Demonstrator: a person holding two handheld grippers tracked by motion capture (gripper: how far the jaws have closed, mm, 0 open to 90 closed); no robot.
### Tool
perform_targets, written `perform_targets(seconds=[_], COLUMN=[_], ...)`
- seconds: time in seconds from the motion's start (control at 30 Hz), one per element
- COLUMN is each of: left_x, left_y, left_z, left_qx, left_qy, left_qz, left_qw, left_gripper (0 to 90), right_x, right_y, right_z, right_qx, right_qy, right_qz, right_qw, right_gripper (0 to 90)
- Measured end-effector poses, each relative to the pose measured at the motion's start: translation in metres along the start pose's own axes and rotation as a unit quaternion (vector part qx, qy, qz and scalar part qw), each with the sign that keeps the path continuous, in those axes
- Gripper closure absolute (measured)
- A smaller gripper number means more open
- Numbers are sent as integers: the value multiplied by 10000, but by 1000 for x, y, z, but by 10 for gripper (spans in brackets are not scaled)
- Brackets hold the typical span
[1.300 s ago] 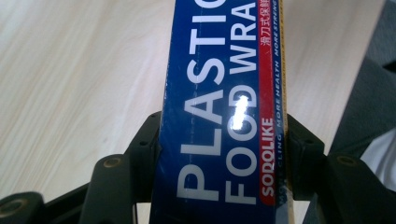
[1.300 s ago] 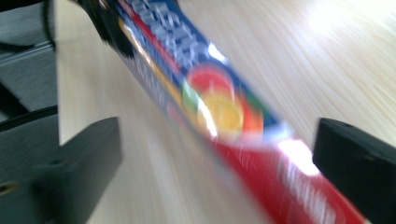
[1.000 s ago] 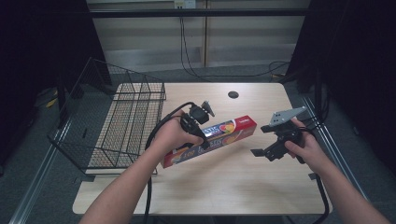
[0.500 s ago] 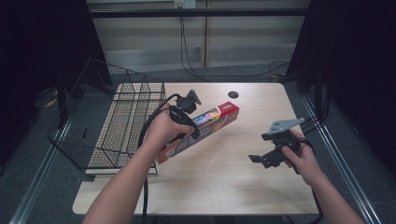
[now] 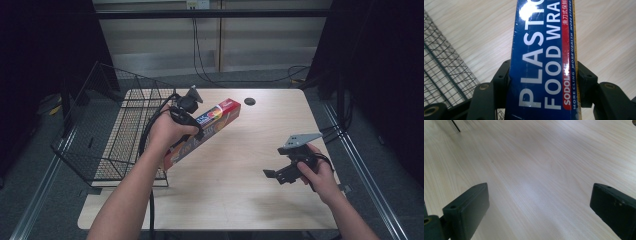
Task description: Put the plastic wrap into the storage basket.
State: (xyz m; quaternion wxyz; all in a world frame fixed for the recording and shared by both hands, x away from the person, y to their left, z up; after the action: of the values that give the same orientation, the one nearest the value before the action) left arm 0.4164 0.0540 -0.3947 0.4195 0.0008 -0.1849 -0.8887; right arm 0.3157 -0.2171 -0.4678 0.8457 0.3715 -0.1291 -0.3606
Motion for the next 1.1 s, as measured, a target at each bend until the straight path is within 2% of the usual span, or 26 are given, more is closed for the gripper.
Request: perform_targets(seconds=[0.07,0.13,0.2,0.3,0.33,0.4,0.47,0.7,0.73,0.77,0.87,0.9,0.93,1.0,1.07,1.1], left_x=[-2,-8,-10,-12,-16,-20,-23,-31,-32,-34,-37,-39,-40,-41,-43,-44], left_y=[0,0,-1,-1,-2,-2,-3,-5,-4,-5,-6,-7,-7,-8,-7,-8], left_z=[1,4,6,8,10,13,16,27,29,31,36,38,40,41,43,45], left_qx=[-20,5,-64,-33,-14,-9,49,67,134,95,172,101,160,118,185,142], left_qy=[23,171,177,165,150,181,199,311,323,337,375,386,410,417,449,464], left_qz=[21,155,183,265,396,430,592,760,847,817,933,867,998,998,1045,990], left_qw=[10000,9997,9997,9995,9991,9989,9980,9966,9958,9960,9948,9954,9940,9941,9933,9939], left_gripper=[433,434,434,434,434,433,434,433,433,434,434,434,434,434,434,433], right_x=[0,1,0,0,-1,-1,-3,-3,-2,-3,-3,-3,-2,-2,-2,-2], right_y=[-1,0,-1,-2,-3,-4,-4,-6,-6,-6,-6,-6,-6,-6,-6,-7], right_z=[-1,-1,-2,-3,-4,-4,-4,-7,-7,-8,-8,-8,-8,-7,-7,-8], right_qx=[-4,41,43,5,0,-16,-54,-79,-109,-120,-89,-96,-99,-99,-91,-93], right_qy=[-5,-71,-11,17,18,0,79,-11,-37,-28,-38,-58,-69,-71,-76,-24], right_qz=[-20,-38,-64,-70,-58,-39,-61,-29,-18,-31,-20,-34,-27,-32,-44,-57], right_qw=[10000,10000,10000,10000,10000,10000,9999,10000,9999,9999,10000,9999,9999,9999,9999,9999], right_gripper=[22,22,21,21,21,20,21,20,20,21,20,20,21,21,20,21])
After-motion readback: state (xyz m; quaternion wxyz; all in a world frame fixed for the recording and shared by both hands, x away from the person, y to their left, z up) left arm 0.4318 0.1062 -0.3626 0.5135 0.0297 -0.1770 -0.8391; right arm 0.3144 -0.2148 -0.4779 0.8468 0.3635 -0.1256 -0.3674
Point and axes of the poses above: each handheld gripper's, and its own axes: z roughly backward along the jaws, y roughly out of its top, x roughly to its right, the point moved 7 cm from there along -z, roughly forward along the jaws, and after that the axes turned 2 degrees about -y, right-handed, at the moved point
